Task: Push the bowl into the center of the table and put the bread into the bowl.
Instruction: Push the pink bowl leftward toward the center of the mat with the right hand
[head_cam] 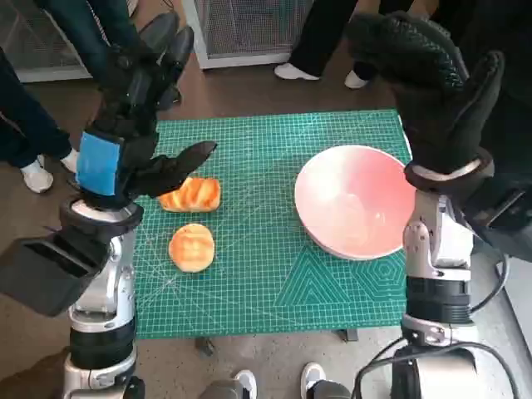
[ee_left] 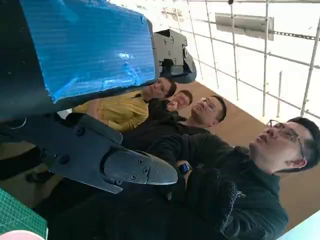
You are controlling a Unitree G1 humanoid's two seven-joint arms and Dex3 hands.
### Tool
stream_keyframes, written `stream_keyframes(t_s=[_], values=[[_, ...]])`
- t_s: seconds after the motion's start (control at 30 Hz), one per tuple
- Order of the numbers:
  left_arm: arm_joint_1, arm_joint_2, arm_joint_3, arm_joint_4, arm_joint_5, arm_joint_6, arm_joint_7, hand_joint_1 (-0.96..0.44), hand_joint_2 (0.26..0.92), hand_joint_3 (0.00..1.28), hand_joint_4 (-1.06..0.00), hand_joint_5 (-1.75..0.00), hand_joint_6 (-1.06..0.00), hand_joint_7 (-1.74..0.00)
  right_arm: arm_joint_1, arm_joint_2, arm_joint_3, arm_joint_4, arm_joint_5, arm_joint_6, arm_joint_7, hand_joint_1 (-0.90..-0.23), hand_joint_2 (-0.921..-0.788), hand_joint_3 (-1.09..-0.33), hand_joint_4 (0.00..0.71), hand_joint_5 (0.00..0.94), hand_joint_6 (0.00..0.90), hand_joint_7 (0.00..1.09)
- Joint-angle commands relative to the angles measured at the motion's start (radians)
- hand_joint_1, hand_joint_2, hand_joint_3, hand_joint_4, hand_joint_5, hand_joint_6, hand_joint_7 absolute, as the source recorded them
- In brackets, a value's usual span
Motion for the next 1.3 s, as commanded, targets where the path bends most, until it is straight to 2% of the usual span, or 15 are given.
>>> stream_keyframes(t_s=[0.03,0.57,0.77,0.9,1.0,1.1,1.3], values=[[-0.007,0.004,0.001,-0.014,0.0,0.002,0.005,-0.4,0.921,0.21,-0.26,0.0,-0.06,-0.5,0.013,0.003,-0.002,0.01,0.011,0.009,0.012,-0.632,-0.921,-0.775,0.337,0.0,0.248,0.4],[-0.004,0.002,-0.001,-0.019,0.0,0.007,0.006,-0.4,0.921,0.21,-0.26,0.0,-0.06,-0.5,0.02,-0.005,-0.01,0.005,0.019,0.015,0.016,-0.637,-0.921,-0.766,0.341,0.002,0.248,0.4],[0.0,-0.003,-0.005,-0.022,0.004,0.008,0.009,-0.4,0.921,0.21,-0.26,0.0,-0.06,-0.5,0.006,-0.04,-0.051,0.081,0.02,-0.024,0.035,-0.64,-0.921,-0.768,0.337,0.0,0.244,0.4],[0.004,-0.009,-0.01,-0.026,0.008,0.008,0.011,-0.4,0.921,0.21,-0.26,0.0,-0.06,-0.5,-0.024,-0.074,-0.091,0.207,-0.008,-0.084,0.018,-0.63,-0.921,-0.776,0.332,0.0,0.237,0.4],[0.008,-0.01,-0.011,-0.023,0.006,0.006,0.009,-0.4,0.921,0.21,-0.26,0.0,-0.06,-0.5,-0.041,-0.1,-0.11,0.313,-0.058,-0.131,-0.042,-0.627,-0.921,-0.783,0.326,0.0,0.23,0.4],[0.01,-0.012,-0.01,-0.022,0.002,0.006,0.007,-0.4,0.921,0.22,-0.26,0.0,-0.05,-0.51,-0.057,-0.124,-0.123,0.41,-0.095,-0.162,-0.095,-0.621,-0.921,-0.787,0.314,0.0,0.225,0.41],[0.013,-0.015,-0.011,-0.027,0.001,0.013,0.008,-0.4,0.921,0.22,-0.25,0.0,-0.05,-0.52,-0.09,-0.175,-0.143,0.59,-0.128,-0.183,-0.158,-0.614,-0.921,-0.791,0.307,0.0,0.223,0.41]])
